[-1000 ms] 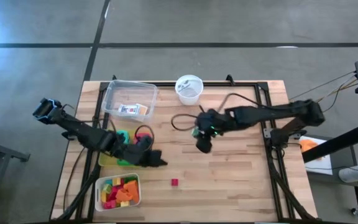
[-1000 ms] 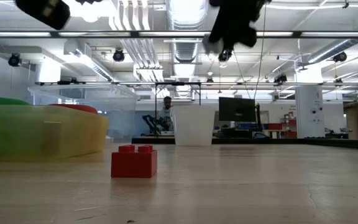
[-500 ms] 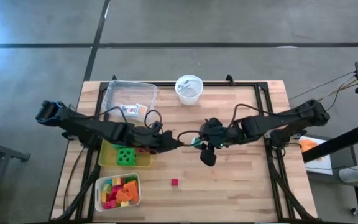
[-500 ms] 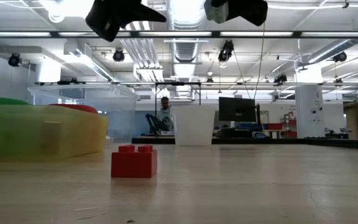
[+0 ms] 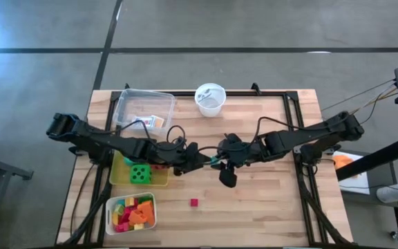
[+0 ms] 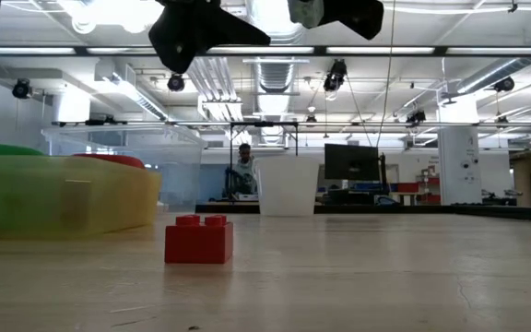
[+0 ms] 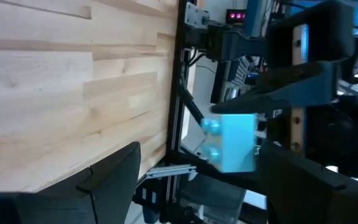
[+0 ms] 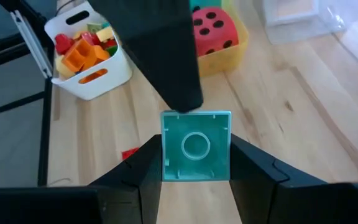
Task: Pick & Place Toys
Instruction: Put the light blue game piece into the white bin
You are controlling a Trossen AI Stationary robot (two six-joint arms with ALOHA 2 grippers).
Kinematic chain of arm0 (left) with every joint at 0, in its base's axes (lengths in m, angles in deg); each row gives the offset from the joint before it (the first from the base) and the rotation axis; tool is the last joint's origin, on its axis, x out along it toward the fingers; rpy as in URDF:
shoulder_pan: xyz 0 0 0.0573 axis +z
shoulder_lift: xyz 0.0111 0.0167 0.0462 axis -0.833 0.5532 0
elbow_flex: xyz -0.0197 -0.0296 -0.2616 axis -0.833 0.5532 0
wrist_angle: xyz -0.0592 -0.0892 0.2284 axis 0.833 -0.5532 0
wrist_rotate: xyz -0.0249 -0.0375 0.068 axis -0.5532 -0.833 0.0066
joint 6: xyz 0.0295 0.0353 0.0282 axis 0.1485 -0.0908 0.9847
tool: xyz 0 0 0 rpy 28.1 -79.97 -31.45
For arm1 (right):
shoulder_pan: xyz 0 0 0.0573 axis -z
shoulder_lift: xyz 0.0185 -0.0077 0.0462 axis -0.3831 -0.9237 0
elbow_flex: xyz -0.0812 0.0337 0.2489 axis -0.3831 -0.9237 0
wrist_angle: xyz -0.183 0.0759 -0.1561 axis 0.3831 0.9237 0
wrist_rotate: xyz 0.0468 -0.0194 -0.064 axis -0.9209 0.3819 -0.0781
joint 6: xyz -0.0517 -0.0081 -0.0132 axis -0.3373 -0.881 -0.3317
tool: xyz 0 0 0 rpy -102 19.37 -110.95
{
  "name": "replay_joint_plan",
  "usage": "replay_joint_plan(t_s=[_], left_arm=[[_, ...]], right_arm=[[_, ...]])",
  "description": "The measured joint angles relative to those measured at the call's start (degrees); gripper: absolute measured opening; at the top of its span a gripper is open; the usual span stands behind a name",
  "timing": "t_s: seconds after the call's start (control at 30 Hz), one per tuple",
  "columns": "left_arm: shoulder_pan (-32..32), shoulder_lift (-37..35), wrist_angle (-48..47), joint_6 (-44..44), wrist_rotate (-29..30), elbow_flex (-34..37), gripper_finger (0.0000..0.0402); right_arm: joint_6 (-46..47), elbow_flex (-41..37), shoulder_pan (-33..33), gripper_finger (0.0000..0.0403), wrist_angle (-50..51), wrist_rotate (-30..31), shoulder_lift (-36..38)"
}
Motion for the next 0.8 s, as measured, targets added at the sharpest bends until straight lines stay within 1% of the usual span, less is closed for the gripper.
replay_joint_plan(t_s=[0.17, 0.3, 0.5, 0.7, 0.8], left_arm=[[0.4, 0.2, 0.5, 0.0, 0.0, 0.0, 0.0313], [0.7, 0.2, 0.8, -1.0, -1.4, 0.0, 0.0313], [0.7, 0.2, 0.6, -1.5, -2.1, 0.0, 0.0313], [0.8, 0.2, 0.3, -1.7, -3.4, 0.0, 0.0313], [0.8, 0.2, 0.2, -2.7, -3.6, 0.0, 0.0305]], right_arm=[[-1.1, 0.5, 0.0, 0.0147, -0.1, -0.7, -0.2], [-1.6, 1.8, 0.0, 0.0147, 0.1, -0.8, -1.9], [-2.9, 4.3, 0.0, 0.0147, 0.0, -0.7, -4.7], [-4.1, 4.7, 0.5, 0.0147, -0.2, -0.7, -4.6], [-4.2, 4.7, 0.8, 0.0147, -0.1, -0.7, -4.6]])
